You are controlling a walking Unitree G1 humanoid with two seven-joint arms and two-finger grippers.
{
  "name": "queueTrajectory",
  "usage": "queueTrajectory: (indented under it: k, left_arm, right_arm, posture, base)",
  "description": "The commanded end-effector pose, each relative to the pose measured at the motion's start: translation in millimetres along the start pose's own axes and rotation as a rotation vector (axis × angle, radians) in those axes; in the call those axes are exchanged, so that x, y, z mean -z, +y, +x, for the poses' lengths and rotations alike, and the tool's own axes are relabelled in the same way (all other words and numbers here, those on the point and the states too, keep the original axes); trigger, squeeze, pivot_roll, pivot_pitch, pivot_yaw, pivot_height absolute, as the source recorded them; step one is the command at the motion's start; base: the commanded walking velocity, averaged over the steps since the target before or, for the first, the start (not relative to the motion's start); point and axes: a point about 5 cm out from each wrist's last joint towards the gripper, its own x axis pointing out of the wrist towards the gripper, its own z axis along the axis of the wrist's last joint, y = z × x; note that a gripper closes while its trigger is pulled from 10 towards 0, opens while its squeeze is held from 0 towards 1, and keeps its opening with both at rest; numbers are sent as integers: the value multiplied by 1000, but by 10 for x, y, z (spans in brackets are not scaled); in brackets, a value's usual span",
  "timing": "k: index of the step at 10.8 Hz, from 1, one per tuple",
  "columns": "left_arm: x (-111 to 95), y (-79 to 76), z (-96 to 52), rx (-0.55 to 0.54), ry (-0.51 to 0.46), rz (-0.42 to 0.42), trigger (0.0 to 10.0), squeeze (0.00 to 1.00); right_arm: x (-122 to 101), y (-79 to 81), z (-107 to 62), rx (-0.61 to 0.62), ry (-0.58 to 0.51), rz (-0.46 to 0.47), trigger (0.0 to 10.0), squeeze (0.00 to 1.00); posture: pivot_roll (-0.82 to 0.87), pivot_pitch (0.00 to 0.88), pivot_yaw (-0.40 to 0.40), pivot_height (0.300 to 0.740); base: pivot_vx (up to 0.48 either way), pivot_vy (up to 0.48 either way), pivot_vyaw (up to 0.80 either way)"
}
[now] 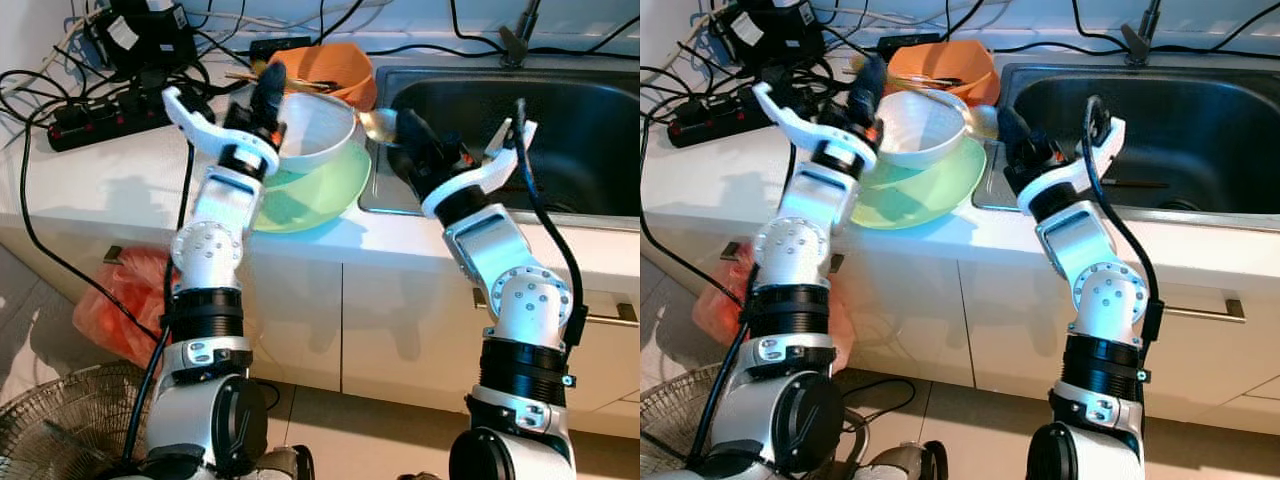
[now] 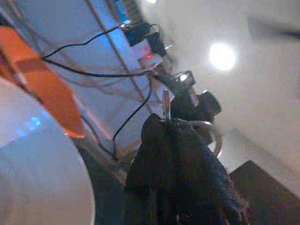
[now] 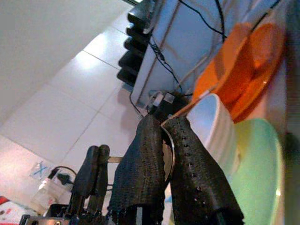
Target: Kitchen organization
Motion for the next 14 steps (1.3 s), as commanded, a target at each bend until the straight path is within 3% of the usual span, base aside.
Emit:
queueTrajectory:
  k: [1,7,10,11,12,14]
  left_arm:
    - [302,126,-71,-80,104,9,10000,1000]
    - [417,28,-82,-11,186,153,10000,1000]
    - [474,-91,-155,104,262,298,10000,1000]
    - [431,-140,-171,119,217,417,10000,1000]
    - [423,-263,-184,169,201,501,10000,1000]
    - [475,-286,-241,190,228,587,10000,1000]
  right_arm:
    - [25,81,36,-26,10,1,0,0]
    - [-58,39,48,16,-52,-4,0,0]
    - [-177,14,94,53,-146,-24,0,0]
    - [-223,11,111,69,-174,-46,0,0]
    - [-303,-17,110,118,-224,-120,0,0]
    - [-427,-49,101,164,-281,-210,0,0]
  posture:
    - [-30,84,110,740]
    - [-28,86,107,740]
    - [-22,85,107,740]
    - [-21,87,107,740]
    - [-15,89,105,740]
    - [-13,92,102,740]
  base:
    - [0,0,0]
    - [0,0,0]
    - [0,0,0]
    - [0,0,0]
    - [0,0,0]
    - [0,0,0]
